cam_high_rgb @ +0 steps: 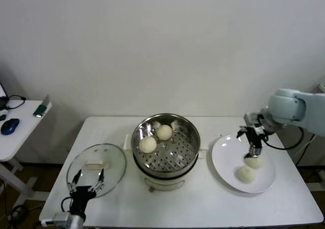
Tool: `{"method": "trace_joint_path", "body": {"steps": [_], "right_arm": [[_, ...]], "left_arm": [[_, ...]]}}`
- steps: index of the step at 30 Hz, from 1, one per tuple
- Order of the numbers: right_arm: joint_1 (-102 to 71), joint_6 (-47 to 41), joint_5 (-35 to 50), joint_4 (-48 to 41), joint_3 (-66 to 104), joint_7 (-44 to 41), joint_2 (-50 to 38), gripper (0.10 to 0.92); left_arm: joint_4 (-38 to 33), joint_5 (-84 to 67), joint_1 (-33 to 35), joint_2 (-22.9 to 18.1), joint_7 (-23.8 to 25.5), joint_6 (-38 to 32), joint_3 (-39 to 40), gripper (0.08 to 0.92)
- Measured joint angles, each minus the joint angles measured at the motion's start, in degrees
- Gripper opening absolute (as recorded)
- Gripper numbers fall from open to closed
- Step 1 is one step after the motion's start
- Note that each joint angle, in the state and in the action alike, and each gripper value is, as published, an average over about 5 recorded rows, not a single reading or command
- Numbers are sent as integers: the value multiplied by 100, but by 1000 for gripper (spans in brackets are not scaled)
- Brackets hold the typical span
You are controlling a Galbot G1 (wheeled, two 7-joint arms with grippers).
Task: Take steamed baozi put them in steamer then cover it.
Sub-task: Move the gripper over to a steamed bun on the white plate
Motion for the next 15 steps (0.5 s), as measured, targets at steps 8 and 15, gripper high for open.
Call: {"method": "trace_joint_path", "body": {"steps": [8, 15], "right_arm": [[-1193, 6, -584, -317, 731, 20, -278, 823], [-2154, -12, -955, -658, 1462, 91, -301, 823]], "left_arm": [[-5, 0, 43, -5, -3, -7, -41, 823], [-1, 5, 63, -8, -4, -10, -57, 823]]}}
